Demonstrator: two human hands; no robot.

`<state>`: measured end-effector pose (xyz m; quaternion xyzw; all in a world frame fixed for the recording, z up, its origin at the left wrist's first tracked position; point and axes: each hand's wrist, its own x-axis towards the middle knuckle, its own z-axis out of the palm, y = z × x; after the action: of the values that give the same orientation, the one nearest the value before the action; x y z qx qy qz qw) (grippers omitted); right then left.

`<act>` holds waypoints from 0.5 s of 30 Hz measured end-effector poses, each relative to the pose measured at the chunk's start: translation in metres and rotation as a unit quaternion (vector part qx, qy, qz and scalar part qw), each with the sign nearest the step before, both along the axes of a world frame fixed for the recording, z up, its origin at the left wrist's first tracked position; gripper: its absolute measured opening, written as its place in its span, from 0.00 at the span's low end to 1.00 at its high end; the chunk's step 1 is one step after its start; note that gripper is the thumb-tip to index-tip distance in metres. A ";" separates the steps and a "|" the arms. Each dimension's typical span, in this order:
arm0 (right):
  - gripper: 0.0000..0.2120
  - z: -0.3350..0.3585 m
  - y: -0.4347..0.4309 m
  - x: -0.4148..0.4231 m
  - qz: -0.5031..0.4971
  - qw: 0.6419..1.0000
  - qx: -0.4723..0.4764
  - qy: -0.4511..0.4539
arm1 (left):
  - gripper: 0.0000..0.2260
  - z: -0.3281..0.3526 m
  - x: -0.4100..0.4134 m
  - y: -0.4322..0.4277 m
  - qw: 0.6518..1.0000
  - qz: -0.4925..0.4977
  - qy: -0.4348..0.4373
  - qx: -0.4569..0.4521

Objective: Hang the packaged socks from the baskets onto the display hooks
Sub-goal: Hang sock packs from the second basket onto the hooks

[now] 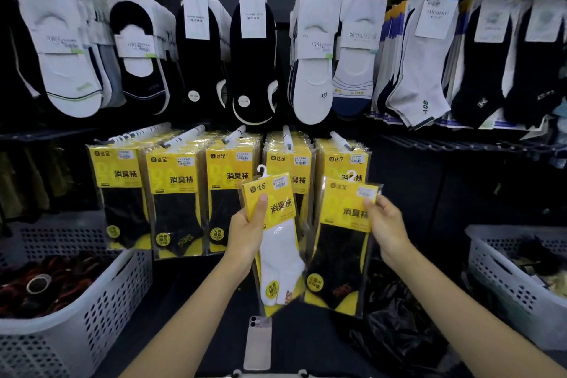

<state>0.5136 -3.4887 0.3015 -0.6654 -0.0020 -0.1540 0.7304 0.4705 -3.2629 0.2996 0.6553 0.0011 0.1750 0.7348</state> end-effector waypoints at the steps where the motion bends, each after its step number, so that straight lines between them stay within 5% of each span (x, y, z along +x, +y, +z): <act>1: 0.08 0.006 -0.007 0.004 -0.014 1.000 0.002 -0.004 | 0.12 0.001 0.001 0.001 1.000 -0.002 -0.001 -0.001; 15: 0.07 0.047 -0.017 0.059 0.016 0.993 -0.114 -0.039 | 0.12 -0.006 0.014 -0.008 1.000 -0.012 -0.001 0.009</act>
<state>0.5727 -3.5054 0.3487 -0.7376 -0.0587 -0.1669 0.6516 0.4844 -3.2710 0.2940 0.6618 -0.0092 0.1669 0.7308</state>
